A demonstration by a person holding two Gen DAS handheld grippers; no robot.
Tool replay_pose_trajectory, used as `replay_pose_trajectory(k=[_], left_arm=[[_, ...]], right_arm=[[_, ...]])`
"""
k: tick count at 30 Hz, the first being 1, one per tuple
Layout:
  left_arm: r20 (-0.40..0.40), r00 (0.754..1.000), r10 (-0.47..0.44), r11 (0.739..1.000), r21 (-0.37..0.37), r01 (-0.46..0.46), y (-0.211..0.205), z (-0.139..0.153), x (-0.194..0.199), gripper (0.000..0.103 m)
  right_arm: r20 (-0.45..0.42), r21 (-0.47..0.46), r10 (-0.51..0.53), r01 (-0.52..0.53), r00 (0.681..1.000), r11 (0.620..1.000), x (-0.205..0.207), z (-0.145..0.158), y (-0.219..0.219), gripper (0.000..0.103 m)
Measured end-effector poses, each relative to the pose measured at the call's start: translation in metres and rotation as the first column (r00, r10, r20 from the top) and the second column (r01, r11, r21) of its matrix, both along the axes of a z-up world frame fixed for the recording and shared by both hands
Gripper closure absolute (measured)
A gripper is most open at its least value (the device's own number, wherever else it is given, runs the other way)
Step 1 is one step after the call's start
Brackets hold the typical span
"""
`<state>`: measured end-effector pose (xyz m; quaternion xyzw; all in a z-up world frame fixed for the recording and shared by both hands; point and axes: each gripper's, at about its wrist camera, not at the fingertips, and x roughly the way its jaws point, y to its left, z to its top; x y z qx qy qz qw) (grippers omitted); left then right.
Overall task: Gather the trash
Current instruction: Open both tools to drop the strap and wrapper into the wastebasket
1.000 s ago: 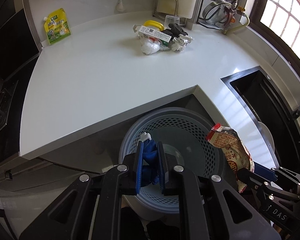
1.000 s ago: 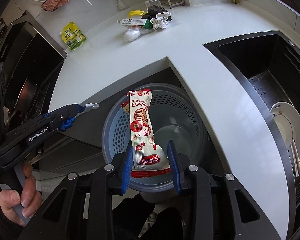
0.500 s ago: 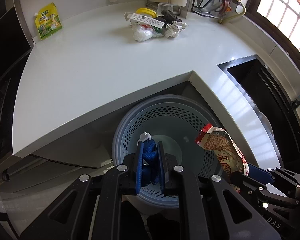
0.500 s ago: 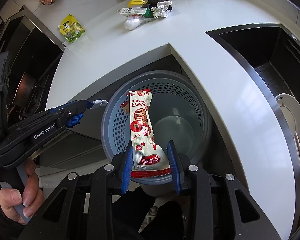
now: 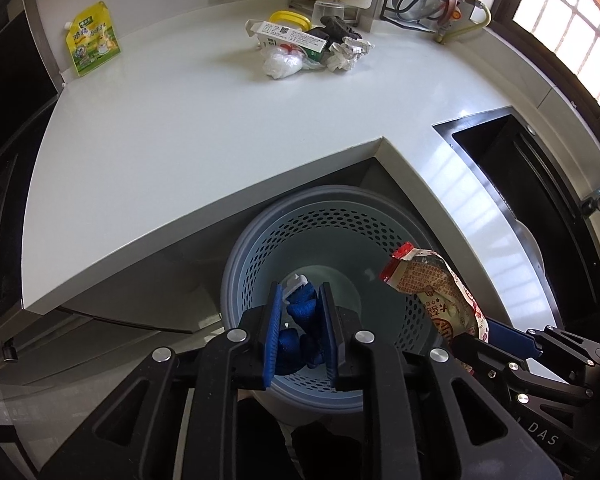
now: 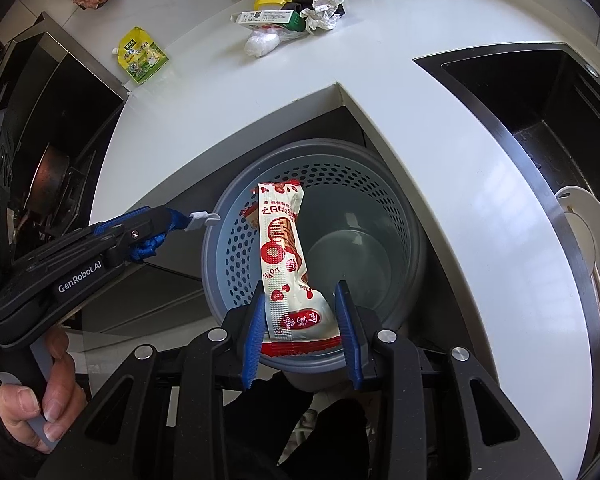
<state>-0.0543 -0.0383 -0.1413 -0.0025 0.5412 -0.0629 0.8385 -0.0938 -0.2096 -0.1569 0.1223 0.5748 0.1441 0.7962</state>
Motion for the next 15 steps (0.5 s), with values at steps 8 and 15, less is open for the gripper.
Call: replay_pose_trajectory(k=[8, 15], left_arm=[[0.011, 1.0, 0.016, 1.0, 0.002, -0.016, 0.0033, 0.0035, -0.0027, 0.059], [0.029, 0.999, 0.023, 1.0, 0.003, -0.023, 0.0042, 0.0087, -0.0046, 0.049]], right_arm=[[0.008, 0.007, -0.025, 0.025, 1.0, 1.0, -0.0006, 0.0043, -0.0053, 0.056], [0.019, 0.02, -0.043, 0.042, 0.999, 0.999, -0.0016, 0.0083, -0.0087, 0.046]])
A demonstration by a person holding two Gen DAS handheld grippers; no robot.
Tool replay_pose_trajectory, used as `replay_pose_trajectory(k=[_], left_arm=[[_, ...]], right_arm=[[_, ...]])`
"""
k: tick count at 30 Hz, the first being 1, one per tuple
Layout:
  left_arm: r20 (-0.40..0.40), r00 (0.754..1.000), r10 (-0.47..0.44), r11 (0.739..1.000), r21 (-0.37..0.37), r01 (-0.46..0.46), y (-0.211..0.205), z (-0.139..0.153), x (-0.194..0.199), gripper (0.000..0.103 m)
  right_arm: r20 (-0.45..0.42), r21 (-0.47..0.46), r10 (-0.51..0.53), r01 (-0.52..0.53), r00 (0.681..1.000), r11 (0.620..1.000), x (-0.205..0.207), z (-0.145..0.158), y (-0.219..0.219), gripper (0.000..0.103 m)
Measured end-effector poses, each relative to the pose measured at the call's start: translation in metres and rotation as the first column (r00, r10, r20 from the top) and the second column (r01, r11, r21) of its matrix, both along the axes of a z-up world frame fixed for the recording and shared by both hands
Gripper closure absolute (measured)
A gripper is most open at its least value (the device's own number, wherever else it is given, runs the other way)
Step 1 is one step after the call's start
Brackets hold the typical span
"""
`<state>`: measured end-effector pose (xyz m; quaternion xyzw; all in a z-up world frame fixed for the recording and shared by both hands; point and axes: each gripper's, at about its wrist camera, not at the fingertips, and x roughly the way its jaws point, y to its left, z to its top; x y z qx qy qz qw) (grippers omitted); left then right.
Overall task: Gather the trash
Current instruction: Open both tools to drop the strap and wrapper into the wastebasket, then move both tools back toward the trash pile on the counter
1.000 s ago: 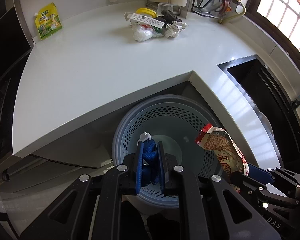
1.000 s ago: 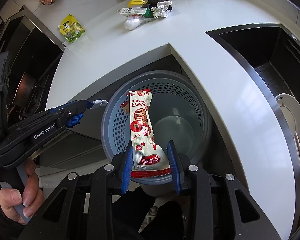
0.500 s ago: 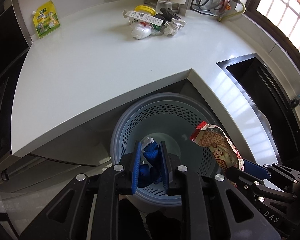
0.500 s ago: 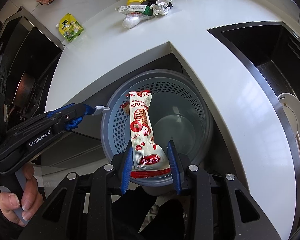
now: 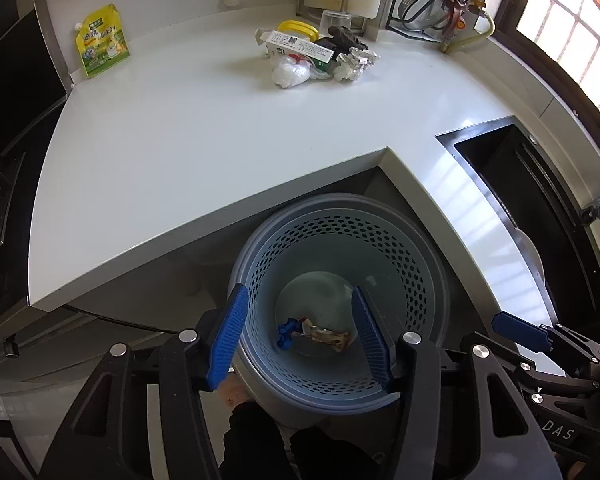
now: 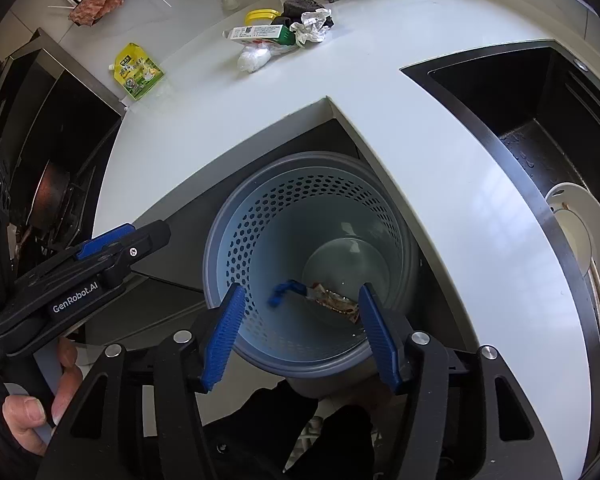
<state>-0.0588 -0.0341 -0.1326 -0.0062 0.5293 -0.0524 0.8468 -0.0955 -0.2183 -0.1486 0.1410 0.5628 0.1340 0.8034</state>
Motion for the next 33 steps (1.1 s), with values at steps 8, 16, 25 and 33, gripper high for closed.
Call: replay_pose_trajectory(k=[8, 16, 25, 33], left_arm=[[0.004, 1.0, 0.008, 1.0, 0.004, -0.008, -0.001, 0.002, -0.001, 0.049], [0.035, 0.999, 0.029, 1.0, 0.001, -0.029, -0.002, 0.014, -0.001, 0.047], [0.099, 0.993, 0.068, 0.998, 0.0, -0.069, -0.001, 0.037, -0.001, 0.043], [0.169, 0.982, 0.085, 0.996, 0.025, -0.091, 0.012, 0.062, 0.009, 0.032]], right_arm=[[0.002, 0.007, 0.005, -0.005, 1.0, 1.0, -0.001, 0.001, -0.001, 0.046], [0.036, 0.011, 0.015, -0.016, 0.999, 1.0, 0.001, 0.013, -0.008, 0.046], [0.106, 0.018, 0.039, -0.041, 0.994, 0.999, 0.01, 0.036, -0.012, 0.045], [0.151, 0.032, 0.021, -0.026, 0.988, 0.999, 0.035, 0.051, -0.014, 0.042]])
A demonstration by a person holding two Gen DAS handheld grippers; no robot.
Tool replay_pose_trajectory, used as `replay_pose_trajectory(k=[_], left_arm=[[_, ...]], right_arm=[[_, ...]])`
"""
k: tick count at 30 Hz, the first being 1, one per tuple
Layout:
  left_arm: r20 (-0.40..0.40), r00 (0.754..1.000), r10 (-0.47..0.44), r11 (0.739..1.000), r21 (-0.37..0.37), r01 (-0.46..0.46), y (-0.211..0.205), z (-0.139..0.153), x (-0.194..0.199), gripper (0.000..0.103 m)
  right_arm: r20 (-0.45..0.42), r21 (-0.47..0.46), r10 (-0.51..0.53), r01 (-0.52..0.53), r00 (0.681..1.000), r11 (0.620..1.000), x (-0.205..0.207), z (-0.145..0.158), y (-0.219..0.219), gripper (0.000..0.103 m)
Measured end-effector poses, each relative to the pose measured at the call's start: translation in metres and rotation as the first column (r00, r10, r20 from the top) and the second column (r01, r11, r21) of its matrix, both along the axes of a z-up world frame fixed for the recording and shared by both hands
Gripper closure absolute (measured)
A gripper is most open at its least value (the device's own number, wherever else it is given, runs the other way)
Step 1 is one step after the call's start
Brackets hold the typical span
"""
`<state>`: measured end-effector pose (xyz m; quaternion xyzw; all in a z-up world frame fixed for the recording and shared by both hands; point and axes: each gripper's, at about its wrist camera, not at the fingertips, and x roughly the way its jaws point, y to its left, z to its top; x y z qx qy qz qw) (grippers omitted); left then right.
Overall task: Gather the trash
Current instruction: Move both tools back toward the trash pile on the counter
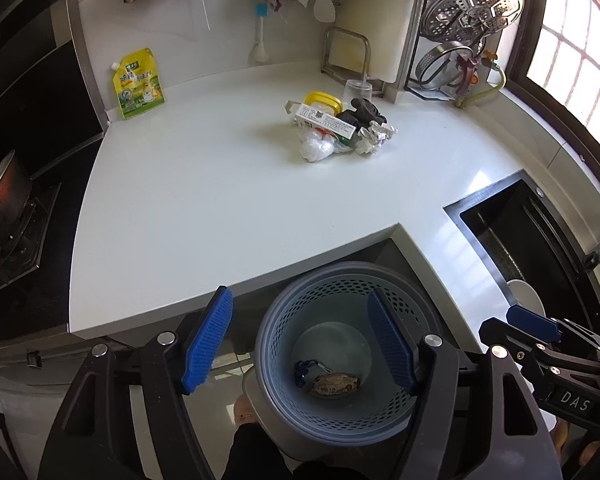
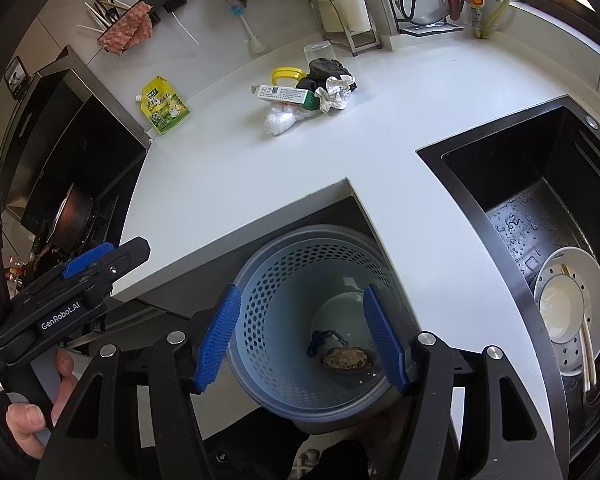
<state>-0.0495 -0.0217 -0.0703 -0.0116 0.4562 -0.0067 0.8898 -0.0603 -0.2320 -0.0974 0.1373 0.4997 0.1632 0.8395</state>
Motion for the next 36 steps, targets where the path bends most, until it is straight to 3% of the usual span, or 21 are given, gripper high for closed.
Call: replay_pose_trajectory(k=[7, 15, 26, 36], left_arm=[[0.041, 0.999, -0.017, 1.0, 0.003, 0.017, 0.018, 0.012, 0.039, 0.027], [0.065, 0.994, -0.084, 0.996, 0.02, 0.082, 0.033, 0.016, 0.124, 0.024], [0.011, 0.987, -0.16, 0.987, 0.009, 0.16, 0.038, -0.023, 0.225, 0.024], [-0.006, 0.984, -0.179, 0.984, 0.009, 0.179, 0.041, -0.047, 0.271, 0.024]], right_arm=[[0.029, 0.009, -0.066, 0.066, 0.997, 0.998, 0.037, 0.008, 0.006, 0.041], [0.053, -0.016, -0.19, 0.191, 0.98, 0.981, 0.098, 0.014, 0.012, 0.039], [0.042, -0.064, -0.284, 0.287, 0.958, 0.956, 0.179, -0.014, 0.023, 0.039], [0.028, -0.094, -0.294, 0.295, 0.955, 0.951, 0.235, -0.043, 0.033, 0.039]])
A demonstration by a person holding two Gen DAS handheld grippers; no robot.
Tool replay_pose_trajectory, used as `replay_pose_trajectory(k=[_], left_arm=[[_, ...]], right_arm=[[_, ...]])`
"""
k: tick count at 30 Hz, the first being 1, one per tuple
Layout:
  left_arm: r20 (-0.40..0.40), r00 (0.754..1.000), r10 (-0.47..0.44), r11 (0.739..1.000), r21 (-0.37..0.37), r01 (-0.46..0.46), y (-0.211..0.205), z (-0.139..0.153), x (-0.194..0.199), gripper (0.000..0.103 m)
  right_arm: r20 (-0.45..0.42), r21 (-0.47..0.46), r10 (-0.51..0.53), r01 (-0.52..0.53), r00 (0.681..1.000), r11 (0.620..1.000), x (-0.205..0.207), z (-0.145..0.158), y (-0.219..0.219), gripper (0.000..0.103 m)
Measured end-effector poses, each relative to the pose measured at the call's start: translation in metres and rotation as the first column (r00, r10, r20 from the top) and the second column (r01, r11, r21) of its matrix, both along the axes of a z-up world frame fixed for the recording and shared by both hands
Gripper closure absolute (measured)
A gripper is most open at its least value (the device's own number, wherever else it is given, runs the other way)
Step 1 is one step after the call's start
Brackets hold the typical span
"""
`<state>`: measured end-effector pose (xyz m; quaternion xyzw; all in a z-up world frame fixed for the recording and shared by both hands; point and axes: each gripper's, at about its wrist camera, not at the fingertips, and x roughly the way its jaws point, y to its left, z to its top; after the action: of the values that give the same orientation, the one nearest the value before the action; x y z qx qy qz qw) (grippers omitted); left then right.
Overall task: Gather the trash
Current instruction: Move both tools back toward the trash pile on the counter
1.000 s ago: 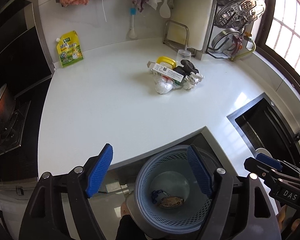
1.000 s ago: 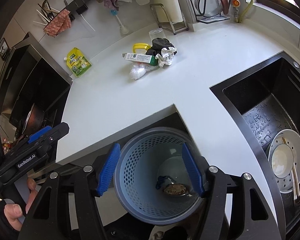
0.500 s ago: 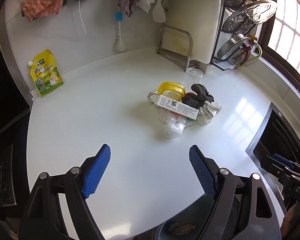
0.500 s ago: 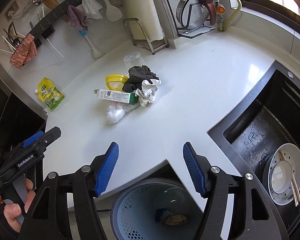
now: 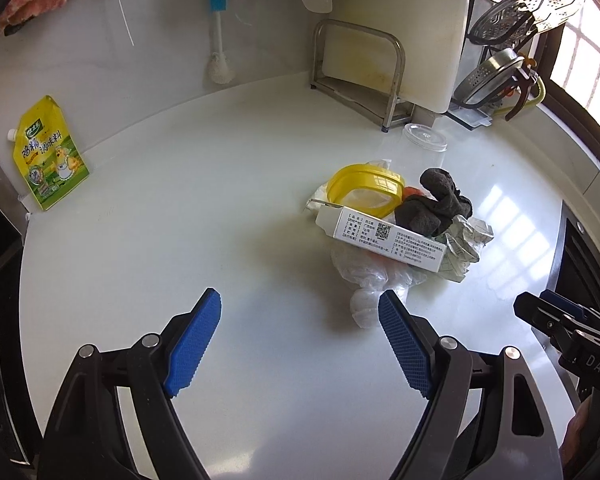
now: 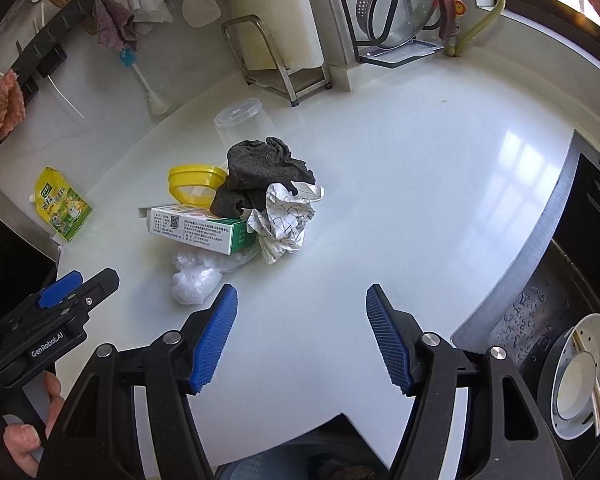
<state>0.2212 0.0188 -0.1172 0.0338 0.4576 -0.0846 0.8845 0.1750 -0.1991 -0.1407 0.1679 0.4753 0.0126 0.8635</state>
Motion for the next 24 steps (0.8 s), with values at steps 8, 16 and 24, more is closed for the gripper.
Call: replay_pose_trajectory(k=[8, 16, 24], left_arm=[[-0.006, 1.0, 0.0, 1.0, 0.003, 0.0, 0.004, -0.009, 0.015, 0.024], [-0.016, 1.0, -0.005, 1.0, -0.003, 0.005, 0.004, -0.012, 0.017, 0.024], [-0.02, 1.0, -0.011, 1.0, -0.003, 0.011, -0.002, -0.014, 0.018, 0.024]], right_arm=[[0.005, 0.002, 0.005, -0.005, 1.0, 1.0, 0.032, -0.011, 0.002, 0.039], [-0.006, 0.008, 0.003, -0.003, 1.0, 1.0, 0.06, -0.022, 0.001, 0.039], [-0.018, 0.01, 0.02, -0.02, 1.0, 1.0, 0.081, -0.029, -0.001, 0.039]])
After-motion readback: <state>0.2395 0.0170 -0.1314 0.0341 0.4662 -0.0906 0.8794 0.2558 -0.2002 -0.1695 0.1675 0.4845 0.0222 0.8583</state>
